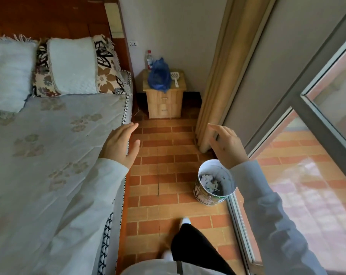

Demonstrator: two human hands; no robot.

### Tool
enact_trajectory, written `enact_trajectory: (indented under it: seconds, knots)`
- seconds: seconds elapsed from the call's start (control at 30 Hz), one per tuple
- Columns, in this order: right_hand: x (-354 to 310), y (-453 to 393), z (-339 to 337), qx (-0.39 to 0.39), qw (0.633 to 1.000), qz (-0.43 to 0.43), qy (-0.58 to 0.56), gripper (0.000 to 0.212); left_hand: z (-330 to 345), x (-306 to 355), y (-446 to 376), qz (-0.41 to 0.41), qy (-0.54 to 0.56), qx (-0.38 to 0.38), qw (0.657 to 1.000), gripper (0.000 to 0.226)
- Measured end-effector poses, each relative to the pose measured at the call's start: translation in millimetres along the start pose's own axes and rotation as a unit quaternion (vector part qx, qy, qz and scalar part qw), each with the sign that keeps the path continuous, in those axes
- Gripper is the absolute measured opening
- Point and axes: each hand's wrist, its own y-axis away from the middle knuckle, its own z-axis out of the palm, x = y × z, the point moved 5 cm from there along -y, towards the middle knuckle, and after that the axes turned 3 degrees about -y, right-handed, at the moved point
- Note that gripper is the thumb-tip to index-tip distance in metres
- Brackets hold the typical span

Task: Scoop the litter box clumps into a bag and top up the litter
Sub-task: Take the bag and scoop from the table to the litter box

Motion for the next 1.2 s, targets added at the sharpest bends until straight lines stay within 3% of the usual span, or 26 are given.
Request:
enact_trajectory:
  seconds: [0.2, 0.63, 1.2]
  knots:
    - [32, -107, 23, -0.004, 0.999, 0.013, -0.038, 0.040, 46, -29, -104, -0.011, 0.002, -0.012, 1.000, 0.048]
    - [79, -419, 30, -0.034, 0.999, -0.029, -0.029, 0.043, 113, -75, -376, -0.035, -0.028, 0.017, 0.999, 0.052]
    - [150, -755, 137, -0.056, 0.997, 0.002, -0.053, 0.040, 245, -205, -671, -0.123, 0.006, -0.034, 0.992, 0.040]
